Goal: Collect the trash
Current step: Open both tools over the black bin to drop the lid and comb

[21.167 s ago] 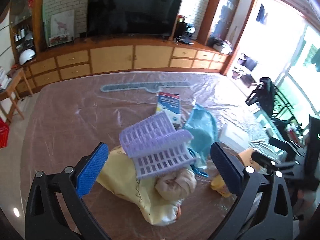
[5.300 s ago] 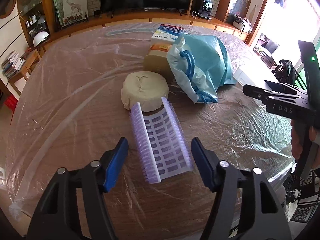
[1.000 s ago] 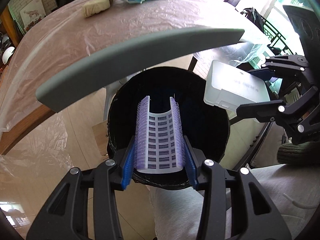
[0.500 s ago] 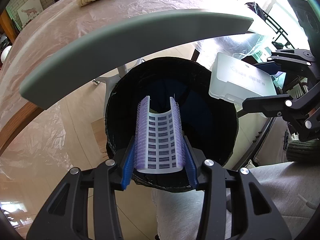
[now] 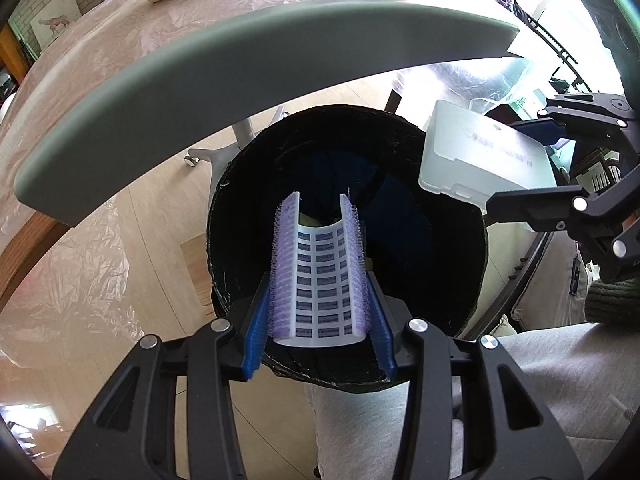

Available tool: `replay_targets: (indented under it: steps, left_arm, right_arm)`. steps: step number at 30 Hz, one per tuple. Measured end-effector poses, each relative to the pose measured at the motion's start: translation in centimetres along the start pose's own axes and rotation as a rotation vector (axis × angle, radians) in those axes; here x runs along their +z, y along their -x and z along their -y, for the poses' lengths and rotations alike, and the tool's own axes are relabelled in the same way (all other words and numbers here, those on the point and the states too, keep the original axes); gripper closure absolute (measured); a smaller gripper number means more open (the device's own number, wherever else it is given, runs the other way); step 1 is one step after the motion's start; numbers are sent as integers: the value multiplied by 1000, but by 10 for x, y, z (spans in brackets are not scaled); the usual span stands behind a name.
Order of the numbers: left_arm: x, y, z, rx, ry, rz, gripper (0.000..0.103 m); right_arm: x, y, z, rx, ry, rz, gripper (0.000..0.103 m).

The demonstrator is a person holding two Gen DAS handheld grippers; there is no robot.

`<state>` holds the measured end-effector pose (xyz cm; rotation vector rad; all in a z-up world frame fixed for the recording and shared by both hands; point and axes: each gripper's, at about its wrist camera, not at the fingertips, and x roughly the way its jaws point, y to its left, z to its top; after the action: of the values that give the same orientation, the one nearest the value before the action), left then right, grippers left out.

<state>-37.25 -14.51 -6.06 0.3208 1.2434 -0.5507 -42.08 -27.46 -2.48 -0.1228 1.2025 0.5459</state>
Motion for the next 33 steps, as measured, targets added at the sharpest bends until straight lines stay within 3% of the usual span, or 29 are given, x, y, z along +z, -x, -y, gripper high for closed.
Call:
replay_targets:
  steps: [29,31,33]
  left_arm:
    - [-2,-24,-14,36,-12,-24,58]
    - [-1,-22,-13,55,-16,-1,52]
    - [0,-18,-12,65,-11,26,29]
  right_arm:
    - [-2,-37,-3,-24,8,-74,49]
    - [-3,-33,-3,-14,-1,-59,47]
    - [-3,-27,-1,0,-25,-39,35]
